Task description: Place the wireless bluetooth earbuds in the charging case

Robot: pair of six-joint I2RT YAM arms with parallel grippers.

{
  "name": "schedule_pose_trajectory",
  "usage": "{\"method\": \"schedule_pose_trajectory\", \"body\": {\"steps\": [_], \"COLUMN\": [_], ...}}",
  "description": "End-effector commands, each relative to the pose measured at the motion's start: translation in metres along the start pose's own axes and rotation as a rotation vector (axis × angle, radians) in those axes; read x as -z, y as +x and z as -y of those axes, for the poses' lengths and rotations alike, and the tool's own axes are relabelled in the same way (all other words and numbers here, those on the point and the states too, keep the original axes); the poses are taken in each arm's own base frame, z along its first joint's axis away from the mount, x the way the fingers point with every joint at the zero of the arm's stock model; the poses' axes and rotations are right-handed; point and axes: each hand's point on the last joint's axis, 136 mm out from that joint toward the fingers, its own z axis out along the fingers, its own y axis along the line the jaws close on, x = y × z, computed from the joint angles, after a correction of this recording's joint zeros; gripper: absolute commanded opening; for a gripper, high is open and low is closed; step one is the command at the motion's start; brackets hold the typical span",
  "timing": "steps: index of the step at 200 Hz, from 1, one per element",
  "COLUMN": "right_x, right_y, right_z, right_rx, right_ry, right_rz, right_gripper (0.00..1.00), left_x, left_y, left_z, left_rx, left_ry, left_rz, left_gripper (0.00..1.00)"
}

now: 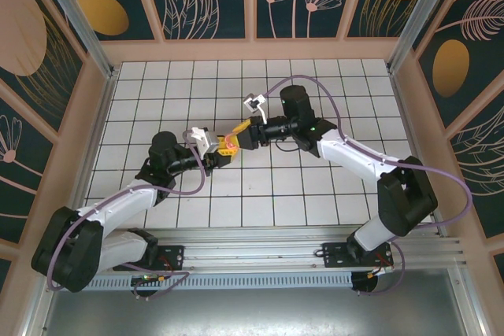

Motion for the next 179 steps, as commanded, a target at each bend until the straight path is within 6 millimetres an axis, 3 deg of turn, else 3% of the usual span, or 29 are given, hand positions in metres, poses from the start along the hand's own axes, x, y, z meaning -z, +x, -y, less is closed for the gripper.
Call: {"method": "schedule_pose_trajectory", "body": {"steps": [1,47,91,115,123,150,179], "right_x": [0.004,0.027,0.055,0.071,0.089,0.128,0.145], "right_y": [-0.006,-0.008,-0.013,-0.018,-0.017,0.013,0.038], "right_z": [-0.03,-0.051,-0.035,-0.001,0.025,0.089,0.109], "right_rx": [0.082,0.15,0.117,0.015,-0.048,-0.269,-0.39], "right_ry": [-0.097,-0.103,0.019,0.242,0.366,0.696,0.774], "right_rz": [0.003,0.066,0.189,0.267,0.302,0.324,0.32], "right_gripper": [0.49,0.49,0.49,0.49,0.49,0.49,0.49], "left_x": [0.0,-0.005,-0.01,-0.016,-0.022,-0.046,-0.069], "left_y": [-0.011,0.001,0.011,0.017,0.021,0.041,0.054], "left_z": [-0.006,-0.014,-0.024,-0.043,-0.049,-0.065,-0.081], "left_rx": [-0.028,0.029,0.127,0.267,0.331,0.578,0.781], "left_ry": [-0.034,-0.054,-0.086,-0.166,-0.182,-0.205,-0.224], "left_rz": [0.01,-0.021,-0.059,-0.083,-0.097,-0.158,-0.154], "left_gripper": [0.24,0.23,0.23,0.22,0.21,0.2,0.2]}}
